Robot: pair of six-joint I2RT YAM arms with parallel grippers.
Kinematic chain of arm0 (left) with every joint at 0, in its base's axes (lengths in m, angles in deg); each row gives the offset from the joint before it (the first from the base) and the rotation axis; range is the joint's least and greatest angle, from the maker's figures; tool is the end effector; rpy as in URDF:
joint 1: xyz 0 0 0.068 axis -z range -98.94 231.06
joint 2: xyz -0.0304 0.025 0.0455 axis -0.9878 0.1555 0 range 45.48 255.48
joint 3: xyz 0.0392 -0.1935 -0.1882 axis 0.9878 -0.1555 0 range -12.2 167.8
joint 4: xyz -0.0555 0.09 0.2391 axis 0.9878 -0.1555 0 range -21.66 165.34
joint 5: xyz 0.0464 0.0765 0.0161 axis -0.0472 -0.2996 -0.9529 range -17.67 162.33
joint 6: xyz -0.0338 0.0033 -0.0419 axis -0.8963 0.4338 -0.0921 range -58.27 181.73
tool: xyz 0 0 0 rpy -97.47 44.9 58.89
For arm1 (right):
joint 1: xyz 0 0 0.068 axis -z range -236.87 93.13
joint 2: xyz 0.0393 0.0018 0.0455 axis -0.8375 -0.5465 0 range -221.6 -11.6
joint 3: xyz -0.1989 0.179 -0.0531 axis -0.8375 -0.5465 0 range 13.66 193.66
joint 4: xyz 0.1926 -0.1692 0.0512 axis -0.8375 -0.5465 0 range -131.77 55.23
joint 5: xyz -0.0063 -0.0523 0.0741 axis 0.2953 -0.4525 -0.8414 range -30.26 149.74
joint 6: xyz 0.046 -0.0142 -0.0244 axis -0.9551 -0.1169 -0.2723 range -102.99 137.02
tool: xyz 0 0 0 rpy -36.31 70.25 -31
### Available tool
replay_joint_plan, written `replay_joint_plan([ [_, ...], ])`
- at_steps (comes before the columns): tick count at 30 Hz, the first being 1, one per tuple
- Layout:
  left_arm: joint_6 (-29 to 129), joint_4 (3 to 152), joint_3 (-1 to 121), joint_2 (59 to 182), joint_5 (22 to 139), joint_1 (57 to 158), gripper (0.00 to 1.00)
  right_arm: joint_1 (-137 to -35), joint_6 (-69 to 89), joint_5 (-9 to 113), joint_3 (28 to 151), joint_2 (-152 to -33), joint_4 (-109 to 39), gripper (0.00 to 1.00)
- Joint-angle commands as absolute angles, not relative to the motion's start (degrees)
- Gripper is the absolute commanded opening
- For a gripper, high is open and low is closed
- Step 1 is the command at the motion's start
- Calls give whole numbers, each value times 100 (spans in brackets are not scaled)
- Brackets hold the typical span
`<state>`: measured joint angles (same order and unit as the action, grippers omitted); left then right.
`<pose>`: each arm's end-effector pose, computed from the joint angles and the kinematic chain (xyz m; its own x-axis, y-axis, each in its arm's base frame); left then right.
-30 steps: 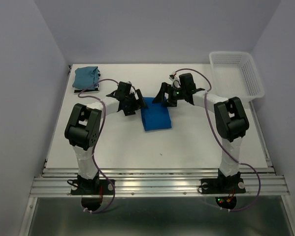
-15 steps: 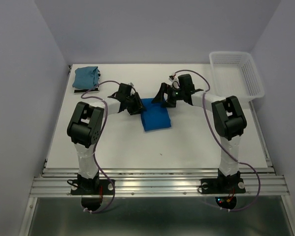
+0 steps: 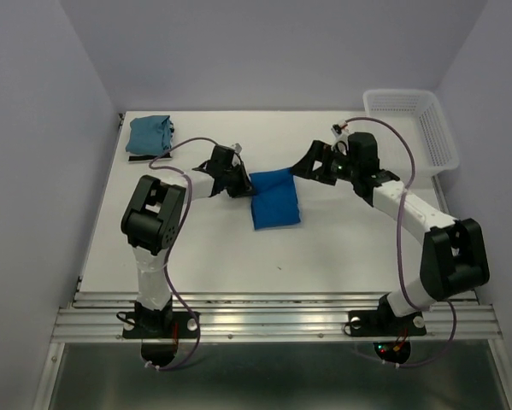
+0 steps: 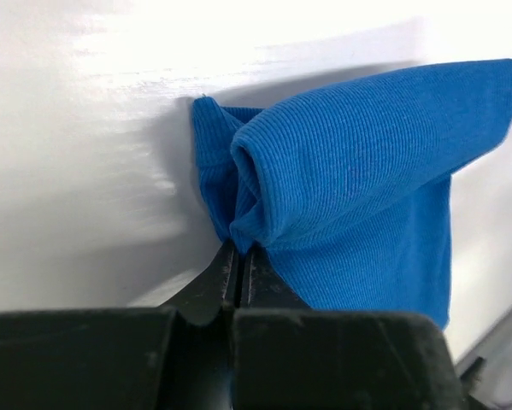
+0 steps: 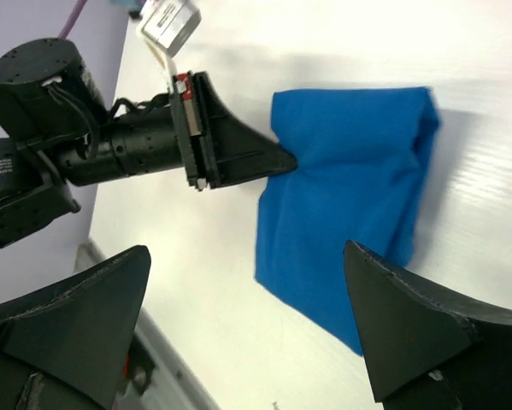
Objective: Fold and stack the tank tops
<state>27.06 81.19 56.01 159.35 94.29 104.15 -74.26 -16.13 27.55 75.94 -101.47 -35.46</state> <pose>0.3839 -0.1782 0.1530 -0.8416 -0.2146 -0.4957 0.1815 0.7519 -0.6338 0.3340 0.1246 0.2679 -0.7616 0.2464 -0.5993 -0.3394 0.6362 0.6928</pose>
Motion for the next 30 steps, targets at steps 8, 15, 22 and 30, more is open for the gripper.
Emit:
replay_joint_plan([
  [8, 5301, 7147, 6374, 15122, 6909, 10409, 0, -7357, -699, 5409, 6191, -7815, -3854, 100],
  [15, 7277, 7384, 6708, 14867, 6592, 9961, 0, -7357, -478, 6263, 6007, -7321, -3925, 100],
  [22, 8247, 6947, 7707, 15297, 6924, 9136, 0, -7357, -268, 6729, 6006, -7418, -4021, 100],
  [30, 8643, 6779, 8403, 15350, 8145, 8370, 0, -7357, -206, 7020, 6050, -7629, -4065, 100],
])
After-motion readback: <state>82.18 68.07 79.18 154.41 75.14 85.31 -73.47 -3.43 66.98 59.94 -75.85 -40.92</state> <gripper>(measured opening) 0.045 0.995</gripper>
